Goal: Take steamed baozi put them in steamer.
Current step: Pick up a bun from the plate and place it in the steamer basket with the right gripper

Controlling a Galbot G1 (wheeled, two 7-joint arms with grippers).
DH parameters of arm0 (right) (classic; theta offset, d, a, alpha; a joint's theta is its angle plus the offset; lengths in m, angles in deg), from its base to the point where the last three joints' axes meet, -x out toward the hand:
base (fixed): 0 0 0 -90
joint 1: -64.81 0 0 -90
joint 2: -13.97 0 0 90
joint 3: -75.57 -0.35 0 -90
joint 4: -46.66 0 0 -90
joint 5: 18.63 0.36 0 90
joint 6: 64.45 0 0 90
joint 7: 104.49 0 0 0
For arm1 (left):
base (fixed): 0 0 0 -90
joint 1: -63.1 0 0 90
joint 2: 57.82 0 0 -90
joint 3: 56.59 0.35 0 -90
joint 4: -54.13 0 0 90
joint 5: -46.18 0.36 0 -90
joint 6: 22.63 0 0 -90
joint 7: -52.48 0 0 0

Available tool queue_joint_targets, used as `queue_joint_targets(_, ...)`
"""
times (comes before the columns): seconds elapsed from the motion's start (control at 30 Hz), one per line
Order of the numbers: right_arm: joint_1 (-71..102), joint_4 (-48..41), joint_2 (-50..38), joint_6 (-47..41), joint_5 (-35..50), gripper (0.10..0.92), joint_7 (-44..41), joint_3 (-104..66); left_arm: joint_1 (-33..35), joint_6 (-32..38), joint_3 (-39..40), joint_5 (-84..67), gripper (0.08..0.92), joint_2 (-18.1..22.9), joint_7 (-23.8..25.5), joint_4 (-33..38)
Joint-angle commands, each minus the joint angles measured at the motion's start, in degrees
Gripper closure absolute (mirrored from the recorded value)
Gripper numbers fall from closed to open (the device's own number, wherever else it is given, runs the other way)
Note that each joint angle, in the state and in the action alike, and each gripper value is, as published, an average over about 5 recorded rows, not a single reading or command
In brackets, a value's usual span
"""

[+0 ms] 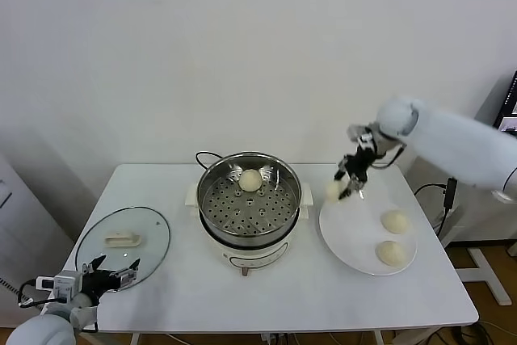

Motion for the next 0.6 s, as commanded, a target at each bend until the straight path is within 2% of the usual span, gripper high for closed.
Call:
queue_joint_targets(0.03,-9.86,2.54,2.36,-5.03,11.23,0.533,0.62,3.96,0.05,0.07,0.08,0.01,0.177,-0.07,0.07,-0.11)
queue_joint_targets(0.3,-5.88,3.13,9.28,-8.61,19.67,0.533,7.85,1.15,-0.06,0.16,0.13,0.0,0.177,-0.17,0.12,-0.2)
queue_joint_targets(0.6,0.21,3.23,15.81,-10.56,21.09,0.533,13.78,0.34,-0.15,0.24,0.18,-0.03,0.177,-0.28,0.17,-0.48)
